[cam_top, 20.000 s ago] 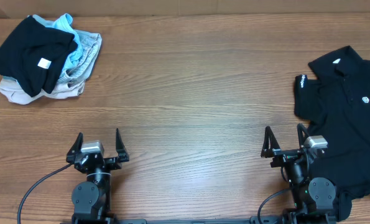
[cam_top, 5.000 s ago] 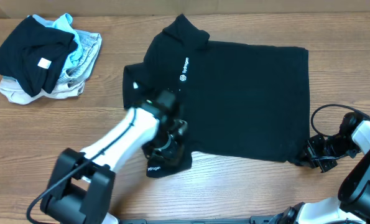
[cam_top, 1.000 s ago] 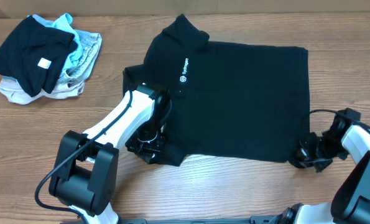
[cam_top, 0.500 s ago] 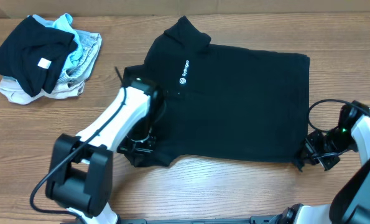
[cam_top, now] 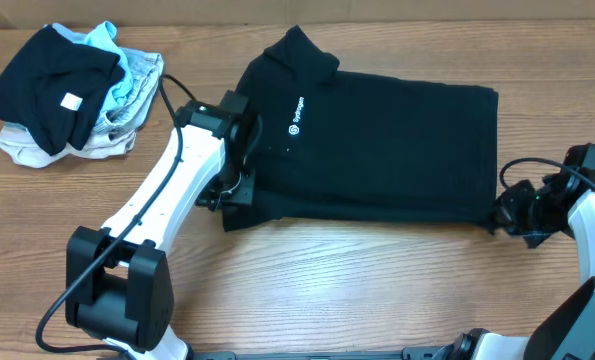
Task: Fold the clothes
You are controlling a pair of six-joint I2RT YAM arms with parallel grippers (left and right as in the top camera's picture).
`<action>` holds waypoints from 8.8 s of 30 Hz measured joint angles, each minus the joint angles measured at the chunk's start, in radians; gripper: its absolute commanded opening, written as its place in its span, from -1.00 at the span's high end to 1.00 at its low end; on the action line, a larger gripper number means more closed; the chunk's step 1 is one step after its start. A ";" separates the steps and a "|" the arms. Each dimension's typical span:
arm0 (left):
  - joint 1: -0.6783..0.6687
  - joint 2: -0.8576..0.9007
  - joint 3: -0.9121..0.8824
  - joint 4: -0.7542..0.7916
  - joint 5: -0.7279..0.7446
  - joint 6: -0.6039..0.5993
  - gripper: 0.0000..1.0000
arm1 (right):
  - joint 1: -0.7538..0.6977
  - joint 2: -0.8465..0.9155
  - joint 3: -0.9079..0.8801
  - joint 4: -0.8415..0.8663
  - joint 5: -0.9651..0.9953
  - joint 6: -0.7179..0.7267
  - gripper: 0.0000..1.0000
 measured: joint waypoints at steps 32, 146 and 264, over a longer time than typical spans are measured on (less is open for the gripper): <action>0.000 0.012 0.000 0.509 -0.120 0.158 0.91 | 0.004 0.084 0.000 0.257 -0.021 0.153 0.88; 0.000 0.018 -0.271 0.443 -0.024 0.161 0.20 | 0.093 0.316 0.064 0.344 0.021 -0.023 0.92; -0.096 0.151 0.195 0.222 0.028 0.310 0.92 | 0.246 0.278 0.036 0.281 0.021 -0.024 0.90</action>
